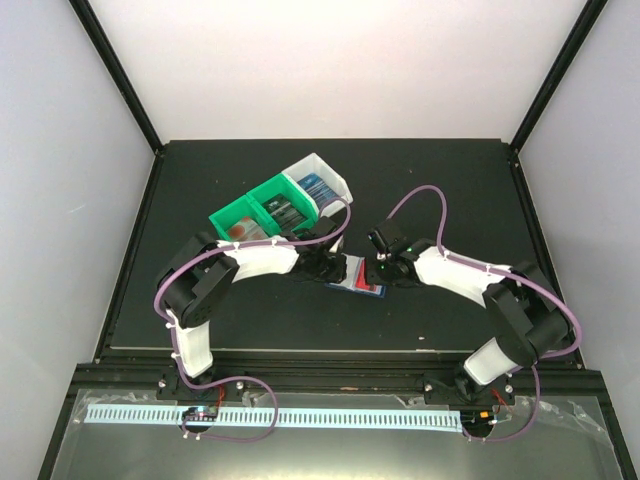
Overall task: Put the credit cards into the card holder
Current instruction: Turn over the card slot in the card holder.
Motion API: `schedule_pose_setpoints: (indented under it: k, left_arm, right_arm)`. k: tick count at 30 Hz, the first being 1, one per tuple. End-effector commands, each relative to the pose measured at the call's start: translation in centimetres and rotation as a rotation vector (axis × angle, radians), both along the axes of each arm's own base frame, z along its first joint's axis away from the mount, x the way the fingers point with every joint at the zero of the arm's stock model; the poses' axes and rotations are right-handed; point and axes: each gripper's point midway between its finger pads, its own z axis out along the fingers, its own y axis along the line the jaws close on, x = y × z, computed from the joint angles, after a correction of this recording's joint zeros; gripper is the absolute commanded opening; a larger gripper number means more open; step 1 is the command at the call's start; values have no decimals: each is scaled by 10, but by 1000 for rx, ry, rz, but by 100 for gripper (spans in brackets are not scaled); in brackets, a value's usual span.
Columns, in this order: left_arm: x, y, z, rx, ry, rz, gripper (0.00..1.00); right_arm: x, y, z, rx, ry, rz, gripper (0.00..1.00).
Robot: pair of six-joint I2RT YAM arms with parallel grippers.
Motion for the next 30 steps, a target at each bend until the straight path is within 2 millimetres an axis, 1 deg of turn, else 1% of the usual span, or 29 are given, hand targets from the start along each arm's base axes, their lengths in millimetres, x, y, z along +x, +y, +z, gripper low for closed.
schedule_pose_setpoints:
  k: [1,7,15,26,30]
  left_arm:
    - [-3,4,-12,13,37,11,22]
    - [-6,2,-13,1,49,5,21]
    - [-7,-2,-13,-23,59,-4,20]
    - [-10,-6,-16,-32,75,-14,19]
    - [-11,-4,-21,-16,86,-5,18]
  right_arm:
    - [7,-6,-3,-31,-6,-34,50]
    - [7,2,-6,11,7,-13,48]
    - [5,6,-11,34,29,-1,45]
    - [4,13,-17,88,65,8,46]
    - [3,7,-22,97,84,-43,49]
